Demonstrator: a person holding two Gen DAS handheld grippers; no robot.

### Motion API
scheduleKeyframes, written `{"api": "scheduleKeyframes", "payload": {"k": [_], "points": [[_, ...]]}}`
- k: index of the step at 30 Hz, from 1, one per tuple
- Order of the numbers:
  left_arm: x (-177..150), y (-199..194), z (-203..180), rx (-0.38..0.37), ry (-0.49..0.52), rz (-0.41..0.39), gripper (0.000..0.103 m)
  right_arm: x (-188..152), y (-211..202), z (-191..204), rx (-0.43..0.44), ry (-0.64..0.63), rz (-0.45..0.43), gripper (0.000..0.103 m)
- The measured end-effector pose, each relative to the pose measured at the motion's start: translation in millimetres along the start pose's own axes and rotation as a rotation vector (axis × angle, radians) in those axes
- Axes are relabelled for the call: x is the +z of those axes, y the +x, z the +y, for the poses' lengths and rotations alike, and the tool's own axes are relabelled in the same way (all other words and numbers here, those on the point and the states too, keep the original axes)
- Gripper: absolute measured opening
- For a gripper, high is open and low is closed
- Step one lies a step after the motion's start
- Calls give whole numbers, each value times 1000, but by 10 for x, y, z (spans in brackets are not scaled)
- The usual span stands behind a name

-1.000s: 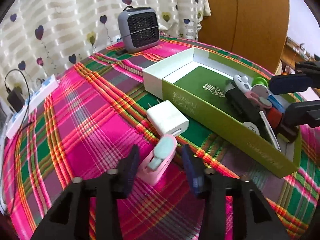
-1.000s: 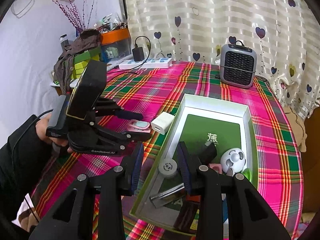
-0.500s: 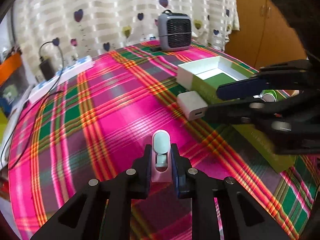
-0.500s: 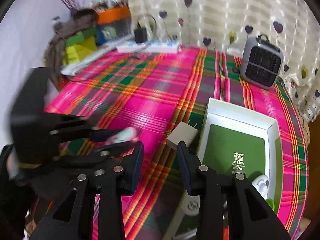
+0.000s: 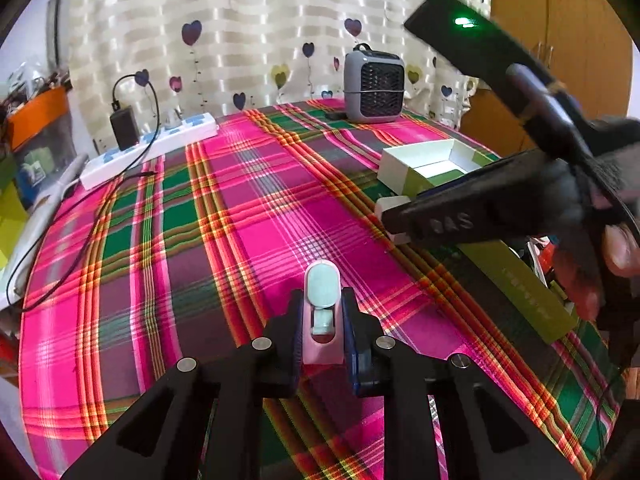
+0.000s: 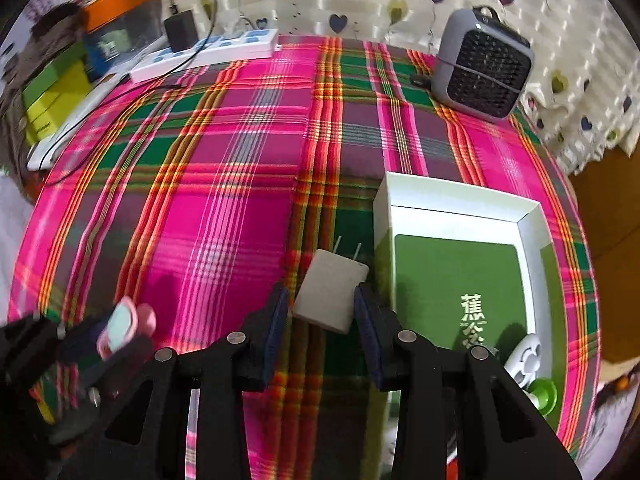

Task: Organize rigid objects
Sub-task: 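Grasp the white charger cube with the right gripper while the left holds the pink clip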

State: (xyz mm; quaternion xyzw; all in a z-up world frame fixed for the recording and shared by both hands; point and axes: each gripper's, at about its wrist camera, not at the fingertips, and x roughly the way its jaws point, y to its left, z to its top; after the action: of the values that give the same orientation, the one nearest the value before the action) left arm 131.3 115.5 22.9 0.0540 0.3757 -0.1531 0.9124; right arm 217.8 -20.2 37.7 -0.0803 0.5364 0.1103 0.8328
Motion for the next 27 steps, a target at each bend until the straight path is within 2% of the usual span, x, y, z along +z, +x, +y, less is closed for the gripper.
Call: {"api": "scheduleKeyframes", "payload": {"k": [5, 8, 14, 20, 27], "points": [[-14, 21, 7, -2, -5, 10, 17, 111, 93, 96, -29, -11, 44, 41], [-16, 24, 25, -2, -12, 12, 17, 132, 215, 115, 9, -25, 101, 41], [-18, 46, 38, 0, -21, 21, 17, 210, 242, 53, 42, -7, 99, 41], [-12, 54, 35, -2, -17, 24, 17, 291, 249, -42, 115, 92, 113, 41], [-4, 42, 39, -1, -22, 16, 17, 358, 287, -61, 122, 189, 124, 41]]}}
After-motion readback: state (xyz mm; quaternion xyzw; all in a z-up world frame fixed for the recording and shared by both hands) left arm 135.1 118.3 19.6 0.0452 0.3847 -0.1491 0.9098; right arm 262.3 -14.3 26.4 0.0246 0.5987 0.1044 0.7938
